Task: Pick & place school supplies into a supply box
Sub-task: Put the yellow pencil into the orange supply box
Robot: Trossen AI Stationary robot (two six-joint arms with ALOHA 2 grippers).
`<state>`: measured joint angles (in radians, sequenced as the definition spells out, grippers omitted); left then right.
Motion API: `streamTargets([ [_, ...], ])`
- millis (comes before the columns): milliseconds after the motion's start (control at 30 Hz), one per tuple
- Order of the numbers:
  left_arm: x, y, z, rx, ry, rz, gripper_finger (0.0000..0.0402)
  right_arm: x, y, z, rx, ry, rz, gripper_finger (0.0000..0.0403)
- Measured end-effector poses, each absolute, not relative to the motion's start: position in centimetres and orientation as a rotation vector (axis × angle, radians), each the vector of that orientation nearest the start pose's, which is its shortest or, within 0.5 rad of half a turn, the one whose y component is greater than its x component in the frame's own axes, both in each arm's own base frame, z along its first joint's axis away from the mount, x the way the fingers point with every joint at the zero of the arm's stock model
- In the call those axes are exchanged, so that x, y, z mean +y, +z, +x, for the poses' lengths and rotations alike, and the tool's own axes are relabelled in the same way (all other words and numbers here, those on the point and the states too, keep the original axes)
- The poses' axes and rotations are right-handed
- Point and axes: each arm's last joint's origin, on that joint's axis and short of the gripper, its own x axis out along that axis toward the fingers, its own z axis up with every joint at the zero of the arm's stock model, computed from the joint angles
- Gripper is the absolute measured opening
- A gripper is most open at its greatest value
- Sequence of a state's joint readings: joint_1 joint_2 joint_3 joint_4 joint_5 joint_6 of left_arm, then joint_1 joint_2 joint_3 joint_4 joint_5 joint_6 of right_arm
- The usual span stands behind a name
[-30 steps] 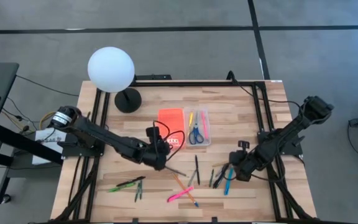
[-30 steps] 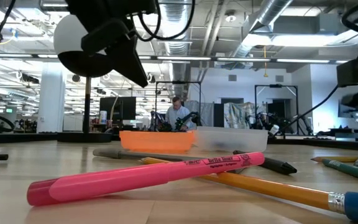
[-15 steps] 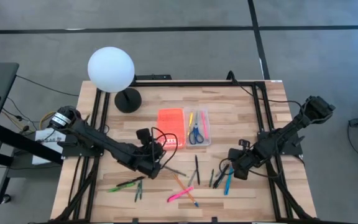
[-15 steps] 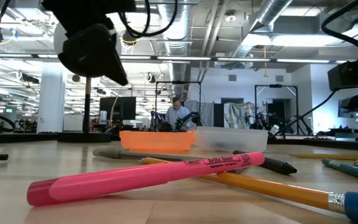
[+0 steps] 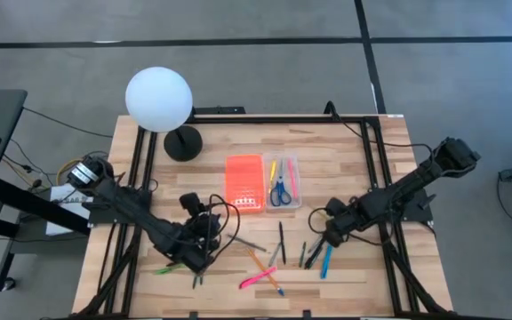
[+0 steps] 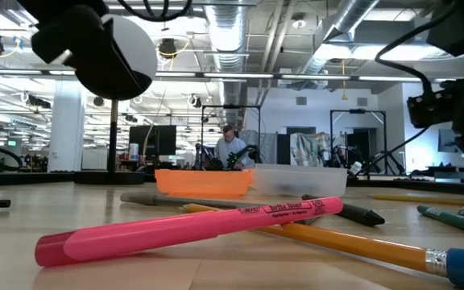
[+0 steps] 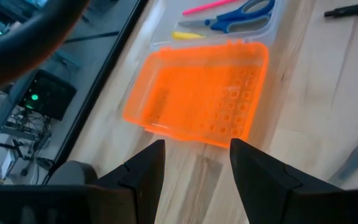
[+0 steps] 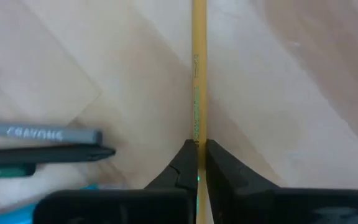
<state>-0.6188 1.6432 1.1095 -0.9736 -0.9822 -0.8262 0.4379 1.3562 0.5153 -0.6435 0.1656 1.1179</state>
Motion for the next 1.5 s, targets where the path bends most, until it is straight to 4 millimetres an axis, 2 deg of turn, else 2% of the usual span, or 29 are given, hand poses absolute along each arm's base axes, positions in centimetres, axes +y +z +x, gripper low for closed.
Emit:
streamTargets([
  [167,-15.3,21.0,24.2,0.795,0.638,0.354,0.0176,6.5,13.4,16.2,1.277,-0.706,0.342,0.0001],
  [233,-15.5,21.0,24.1,0.792,0.630,0.357,0.0176,6.6,14.5,16.5,1.221,-0.748,0.359,0.0001],
  [333,-15.8,21.0,23.9,0.788,0.625,0.353,0.0176,6.1,15.2,15.9,1.208,-0.824,0.343,0.0001],
  [533,-16.1,21.0,23.4,0.778,0.628,0.358,0.0176,4.9,16.9,16.8,0.978,-0.853,0.399,0.0000],
  [633,-16.2,21.0,23.3,0.775,0.629,0.352,0.0176,4.0,17.9,18.2,0.840,-0.803,0.438,0.0000],
  [800,-16.5,21.0,23.1,0.763,0.625,0.334,0.0176,2.6,19.8,21.6,0.659,-0.558,0.494,0.0000],
  [900,-16.8,21.0,22.9,0.754,0.620,0.320,0.0176,1.6,20.6,23.0,0.568,-0.481,0.499,0.0000],
  [1033,-17.4,21.0,22.4,0.745,0.600,0.317,0.0176,0.2,19.9,24.2,0.550,-0.478,0.520,0.0000],
  [1300,-18.2,21.0,21.6,0.733,0.577,0.313,0.0176,-1.1,16.7,26.6,0.600,-0.471,0.570,0.0000],
  [1500,-18.3,21.0,21.1,0.734,0.587,0.310,0.0176,-1.7,15.7,26.9,0.645,-0.450,0.600,0.0008],
])
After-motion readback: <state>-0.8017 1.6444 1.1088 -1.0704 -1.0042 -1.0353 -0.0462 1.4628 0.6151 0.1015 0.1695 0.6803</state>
